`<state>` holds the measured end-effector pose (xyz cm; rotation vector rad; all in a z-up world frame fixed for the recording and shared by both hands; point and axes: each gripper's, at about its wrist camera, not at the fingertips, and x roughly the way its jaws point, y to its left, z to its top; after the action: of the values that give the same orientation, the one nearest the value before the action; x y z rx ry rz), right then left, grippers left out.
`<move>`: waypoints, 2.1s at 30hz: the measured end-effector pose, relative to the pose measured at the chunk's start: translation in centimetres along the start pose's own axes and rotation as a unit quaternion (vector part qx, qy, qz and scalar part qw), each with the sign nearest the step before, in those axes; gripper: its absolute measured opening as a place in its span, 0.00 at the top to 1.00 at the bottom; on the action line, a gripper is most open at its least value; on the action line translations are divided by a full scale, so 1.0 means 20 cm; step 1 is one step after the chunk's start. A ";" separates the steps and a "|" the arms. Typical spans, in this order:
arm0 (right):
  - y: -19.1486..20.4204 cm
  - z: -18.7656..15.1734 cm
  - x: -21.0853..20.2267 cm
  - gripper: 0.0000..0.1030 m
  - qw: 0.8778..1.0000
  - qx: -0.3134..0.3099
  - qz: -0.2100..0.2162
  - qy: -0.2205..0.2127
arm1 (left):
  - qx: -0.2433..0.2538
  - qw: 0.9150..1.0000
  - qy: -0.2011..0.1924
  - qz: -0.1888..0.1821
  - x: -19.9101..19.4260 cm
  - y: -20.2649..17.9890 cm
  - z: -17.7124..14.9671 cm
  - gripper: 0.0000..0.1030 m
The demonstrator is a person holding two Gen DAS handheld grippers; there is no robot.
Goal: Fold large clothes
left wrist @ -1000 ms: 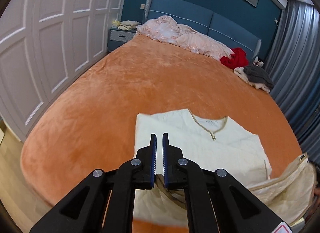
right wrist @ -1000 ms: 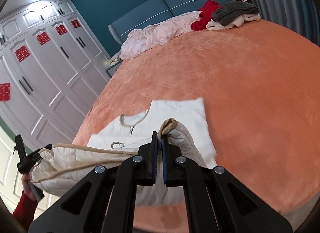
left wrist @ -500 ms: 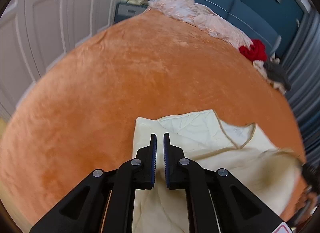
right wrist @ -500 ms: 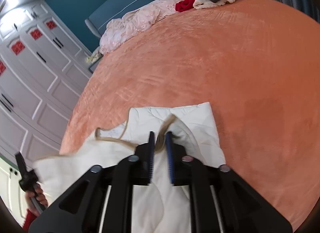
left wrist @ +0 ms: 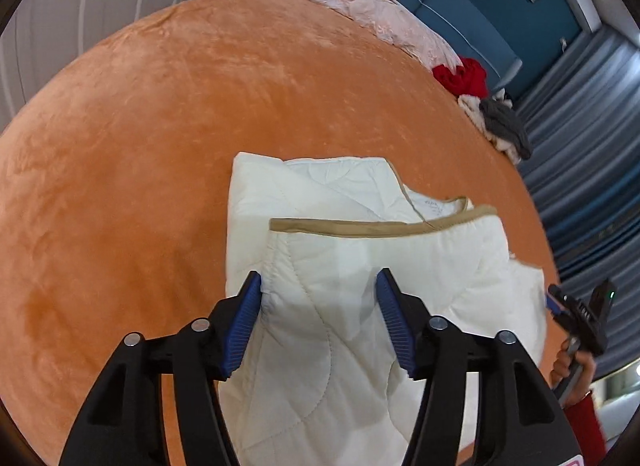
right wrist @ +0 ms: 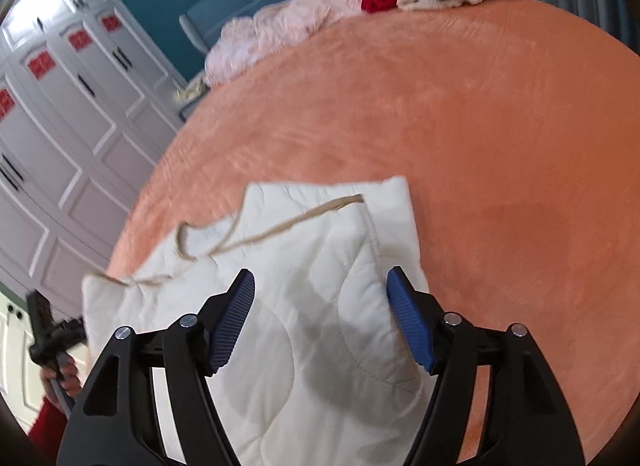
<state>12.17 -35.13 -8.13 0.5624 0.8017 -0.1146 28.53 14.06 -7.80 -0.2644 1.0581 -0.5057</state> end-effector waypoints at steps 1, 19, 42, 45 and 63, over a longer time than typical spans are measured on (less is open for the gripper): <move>0.01 0.00 0.02 0.57 1.000 -0.009 -0.008 0.008 | 0.007 1.000 -0.003 0.008 0.00 -0.01 0.00 0.69; 0.01 0.29 0.23 0.93 0.996 0.002 -0.077 -0.041 | 0.044 0.988 -0.055 0.137 0.26 -0.15 0.45 0.94; 0.10 0.20 0.13 0.60 0.986 -0.003 -0.119 -0.115 | 0.010 0.942 -0.150 0.299 0.19 -0.17 0.32 0.37; 0.28 0.22 0.16 0.66 0.992 -0.043 -0.076 -0.095 | 0.017 0.960 -0.152 0.236 0.15 -0.33 0.34 0.37; 0.54 0.05 0.85 0.99 0.990 -0.124 -0.060 0.043 | 0.105 0.976 -0.028 0.191 0.93 -0.66 0.16 0.81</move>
<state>27.95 -24.66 -14.87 0.2853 0.9180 -0.0991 35.13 -7.01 -14.53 0.1122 0.9617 -0.2573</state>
